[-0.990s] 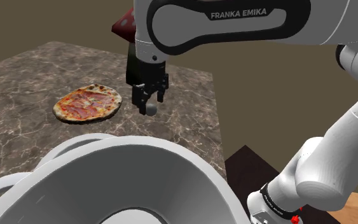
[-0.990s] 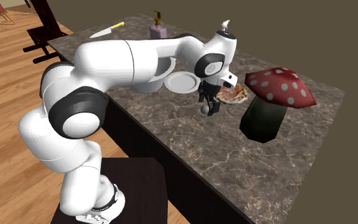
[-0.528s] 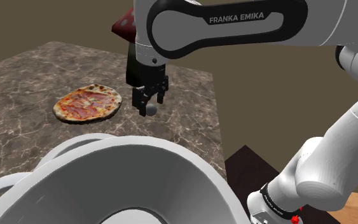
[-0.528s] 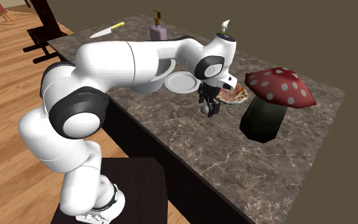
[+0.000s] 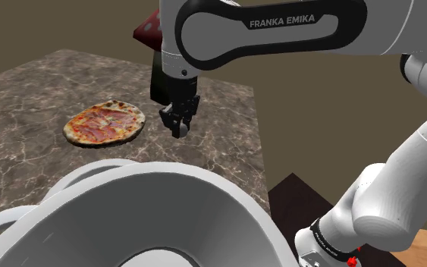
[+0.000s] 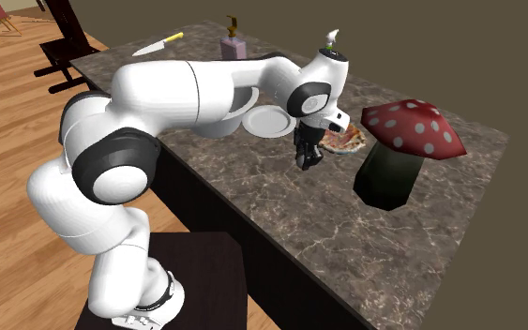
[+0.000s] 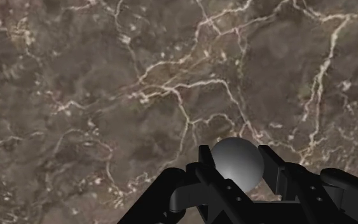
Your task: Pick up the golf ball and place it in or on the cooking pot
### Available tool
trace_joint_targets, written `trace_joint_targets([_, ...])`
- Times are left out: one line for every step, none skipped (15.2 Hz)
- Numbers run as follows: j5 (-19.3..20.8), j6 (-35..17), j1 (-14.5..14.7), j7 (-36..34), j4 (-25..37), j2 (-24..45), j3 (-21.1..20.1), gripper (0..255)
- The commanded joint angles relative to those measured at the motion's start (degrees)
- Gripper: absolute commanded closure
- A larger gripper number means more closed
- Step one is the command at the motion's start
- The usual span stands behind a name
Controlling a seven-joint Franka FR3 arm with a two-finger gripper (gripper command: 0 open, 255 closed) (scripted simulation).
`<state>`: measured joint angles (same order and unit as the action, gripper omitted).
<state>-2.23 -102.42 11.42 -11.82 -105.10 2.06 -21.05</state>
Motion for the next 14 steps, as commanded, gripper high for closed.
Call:
trace_joint_targets([0.0, 0.0, 0.0, 0.0, 0.0, 0.0, 0.0, 255])
trace_joint_targets([0.0, 0.0, 0.0, 0.0, 0.0, 0.0, 0.0, 255])
trace_joint_targets([0.0, -0.01, 0.0, 0.0, 0.0, 0.01, 0.0, 255])
trace_joint_targets([-0.02, 0.74, -0.01, -0.01, 0.67, -0.08, 0.01, 255])
trace_joint_targets([-0.04, 1.5, -0.02, -0.02, 1.36, -0.16, 0.01, 255])
trace_joint_targets([-0.05, 2.26, -0.02, -0.04, 2.08, -0.2, 0.01, 255])
trace_joint_targets([-0.06, 3.02, -0.02, -0.06, 2.81, -0.24, 0.01, 255])
trace_joint_targets([-0.07, 3.79, -0.03, -0.09, 3.55, -0.26, 0.02, 255])
trace_joint_targets([-0.07, 4.55, -0.03, -0.12, 4.3, -0.28, 0.02, 255])
trace_joint_targets([-0.06, 5.32, -0.03, -0.15, 5.07, -0.27, 0.02, 255])
trace_joint_targets([-0.05, 6.09, -0.02, -0.19, 5.86, -0.26, 0.01, 255])
trace_joint_targets([-0.04, 6.87, -0.02, -0.22, 6.66, -0.23, 0.01, 255])
trace_joint_targets([-0.02, 7.65, -0.01, -0.27, 7.48, -0.19, 0.01, 255])
trace_joint_targets([0.0, 8.43, -0.01, -0.32, 8.32, -0.13, 0.0, 255])
